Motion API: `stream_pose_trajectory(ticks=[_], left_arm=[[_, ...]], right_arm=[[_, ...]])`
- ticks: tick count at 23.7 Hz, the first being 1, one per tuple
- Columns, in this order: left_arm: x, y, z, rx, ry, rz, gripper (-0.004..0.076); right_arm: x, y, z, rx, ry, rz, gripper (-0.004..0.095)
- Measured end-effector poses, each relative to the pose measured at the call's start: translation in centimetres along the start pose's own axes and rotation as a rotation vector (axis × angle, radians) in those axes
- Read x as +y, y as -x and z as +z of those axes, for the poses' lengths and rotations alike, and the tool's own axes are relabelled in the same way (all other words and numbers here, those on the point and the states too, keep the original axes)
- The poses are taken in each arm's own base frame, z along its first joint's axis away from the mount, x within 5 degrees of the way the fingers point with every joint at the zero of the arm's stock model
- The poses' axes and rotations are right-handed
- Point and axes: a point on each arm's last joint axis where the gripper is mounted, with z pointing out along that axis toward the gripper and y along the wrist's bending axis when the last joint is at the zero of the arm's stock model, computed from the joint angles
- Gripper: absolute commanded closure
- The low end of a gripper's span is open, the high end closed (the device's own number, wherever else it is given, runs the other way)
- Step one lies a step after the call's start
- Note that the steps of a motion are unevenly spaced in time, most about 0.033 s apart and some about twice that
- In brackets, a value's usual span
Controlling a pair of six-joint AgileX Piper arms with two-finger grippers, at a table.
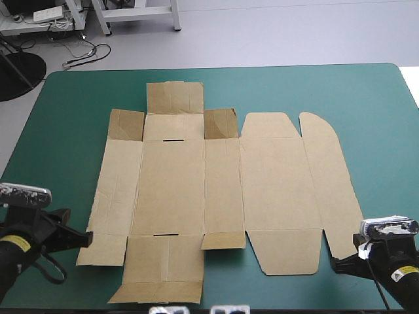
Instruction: Fold the box
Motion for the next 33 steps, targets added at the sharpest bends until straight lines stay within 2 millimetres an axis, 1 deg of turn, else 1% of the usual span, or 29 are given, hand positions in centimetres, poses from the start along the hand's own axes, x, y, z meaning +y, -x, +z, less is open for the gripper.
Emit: stream_pose_trajectory(ticks=[2, 3, 6, 8, 10, 11, 12, 13, 14, 15, 16, 17, 18, 19, 22, 25, 27, 29, 31, 33], left_arm=[[0.2, 1.6, 0.2, 0.015, -0.001, 0.001, 0.0734], [0.2, 2.6, 0.6, 0.029, -0.003, 0.001, 0.0733], [0.4, 4.3, 2.3, 0.084, -0.008, 0.008, 0.0733], [0.5, 5.0, 3.8, 0.135, -0.013, 0.01, 0.0733], [0.5, 5.5, 5.7, 0.2, -0.019, 0.011, 0.0733], [0.8, 5.9, 7.7, 0.258, -0.018, 0.005, 0.0733], [1.0, 6.2, 8.4, 0.277, -0.008, 0.005, 0.0733], [1.8, 6.8, 9.8, 0.316, 0.013, -0.016, 0.0732], [2.4, 7.1, 10.4, 0.33, 0.025, -0.033, 0.0732], [3.9, 7.8, 11.1, 0.34, 0.044, -0.079, 0.0732], [4.5, 8.1, 11.3, 0.342, 0.039, -0.1, 0.0732], [6.1, 8.3, 11.6, 0.352, 0.022, -0.169, 0.0732], [6.7, 8.3, 11.7, 0.357, 0.01, -0.201, 0.0733], [8.3, 7.7, 12.0, 0.379, -0.021, -0.287, 0.0732], [11.2, 6.2, 12.9, 0.436, -0.067, -0.422, 0.0733], [11.9, 5.6, 13.9, 0.468, -0.105, -0.409, 0.0727], [11.9, 5.6, 14.3, 0.468, -0.12, -0.406, 0.0688], [11.9, 5.6, 14.6, 0.478, -0.127, -0.402, 0.0608], [11.6, 5.5, 15.1, 0.502, -0.141, -0.381, 0.0504], [11.2, 5.5, 15.8, 0.53, -0.164, -0.346, 0.0358]], right_arm=[[0.0, 0.0, 0.0, 0.0, 0.0, 0.0, 0.0923], [0.0, 0.0, 0.0, 0.0, 0.0, 0.0, 0.0923], [0.0, 0.0, 0.0, 0.0, 0.0, 0.0, 0.0923], [0.0, 0.0, 0.0, 0.0, 0.0, 0.0, 0.0923], [0.0, 0.0, 0.0, 0.0, 0.0, 0.0, 0.0923], [0.0, 0.0, 0.0, 0.0, 0.0, 0.0, 0.0923], [0.0, 0.0, 0.0, 0.0, 0.0, 0.0, 0.0923], [0.0, 0.0, 0.0, 0.0, 0.0, 0.0, 0.0923], [0.0, 0.0, 0.0, 0.0, 0.0, 0.0, 0.0923], [0.0, 0.0, 0.0, 0.0, 0.0, 0.0, 0.0923], [0.0, 0.0, 0.0, 0.0, 0.0, 0.0, 0.0923], [0.0, 0.0, 0.0, 0.0, 0.0, 0.0, 0.0923], [0.0, 0.0, 0.0, 0.0, 0.0, 0.0, 0.0923], [0.0, 0.0, 0.0, 0.001, -0.002, -0.001, 0.0923], [0.0, 0.0, 0.0, 0.001, -0.003, -0.002, 0.0923], [0.0, 0.0, 0.0, 0.001, -0.004, -0.003, 0.0923], [0.0, 0.0, 0.0, 0.001, -0.004, -0.003, 0.0923], [0.0, 0.0, 0.0, 0.001, -0.005, -0.003, 0.0923], [0.0, 0.0, 0.0, 0.001, -0.005, -0.003, 0.0923], [0.0, 0.0, 0.0, 0.001, -0.005, -0.003, 0.0923]])
